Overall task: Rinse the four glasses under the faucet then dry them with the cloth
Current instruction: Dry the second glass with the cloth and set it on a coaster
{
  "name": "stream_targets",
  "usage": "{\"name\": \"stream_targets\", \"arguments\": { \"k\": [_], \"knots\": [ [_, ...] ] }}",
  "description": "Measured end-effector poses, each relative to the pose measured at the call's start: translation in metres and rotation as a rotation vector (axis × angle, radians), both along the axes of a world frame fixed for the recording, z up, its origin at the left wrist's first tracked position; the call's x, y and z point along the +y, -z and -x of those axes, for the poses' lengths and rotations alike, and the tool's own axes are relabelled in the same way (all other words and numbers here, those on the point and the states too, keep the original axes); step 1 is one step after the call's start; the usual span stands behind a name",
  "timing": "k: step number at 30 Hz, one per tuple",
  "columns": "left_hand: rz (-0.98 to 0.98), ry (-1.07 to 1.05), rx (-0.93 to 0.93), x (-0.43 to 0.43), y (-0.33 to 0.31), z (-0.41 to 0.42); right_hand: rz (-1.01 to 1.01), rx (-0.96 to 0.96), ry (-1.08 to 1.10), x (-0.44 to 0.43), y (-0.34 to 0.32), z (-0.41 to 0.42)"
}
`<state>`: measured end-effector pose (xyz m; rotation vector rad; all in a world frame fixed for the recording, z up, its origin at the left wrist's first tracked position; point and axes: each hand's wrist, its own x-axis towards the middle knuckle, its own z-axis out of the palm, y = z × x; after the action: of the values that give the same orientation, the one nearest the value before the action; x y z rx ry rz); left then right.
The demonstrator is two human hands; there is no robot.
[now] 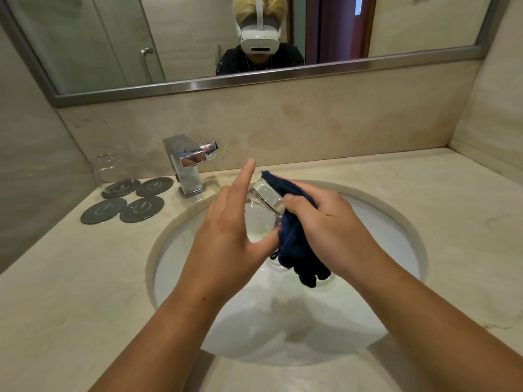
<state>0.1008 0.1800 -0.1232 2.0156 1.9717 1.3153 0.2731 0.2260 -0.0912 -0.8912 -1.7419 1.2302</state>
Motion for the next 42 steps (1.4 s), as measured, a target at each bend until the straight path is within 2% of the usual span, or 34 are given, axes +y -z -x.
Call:
{"name": "stream_targets", "arguments": {
  "k": [3,8,12,18,22,25,32,42],
  "knots": [
    [-0.039,0.006,-0.089,0.000,-0.002,-0.001,0.003,-0.020,0.031,0.006,0.003,0.001],
    [-0.030,-0.020,-0.272,0.003,-0.002,-0.006,0.222,0.191,-0.030,0.008,0.002,0.005],
    [-0.014,-0.012,-0.485,0.005,-0.008,-0.006,0.283,0.205,-0.085,0.007,0.010,0.011],
    [0.034,-0.004,-0.827,0.008,-0.009,-0.008,0.076,0.082,-0.104,-0.010,0.014,0.022],
    [0.066,0.016,-0.976,0.010,-0.010,-0.005,-0.094,0.031,-0.103,-0.016,0.019,0.028],
    [0.075,0.027,-0.997,0.009,-0.011,-0.004,-0.175,-0.033,-0.092,-0.017,0.022,0.029],
    [0.022,0.026,-0.940,0.003,-0.017,-0.011,-0.128,0.060,-0.082,-0.017,0.022,0.029],
    [-0.031,0.026,-0.876,0.002,-0.019,-0.012,-0.011,0.069,-0.069,-0.009,0.021,0.027]
  ]
}}
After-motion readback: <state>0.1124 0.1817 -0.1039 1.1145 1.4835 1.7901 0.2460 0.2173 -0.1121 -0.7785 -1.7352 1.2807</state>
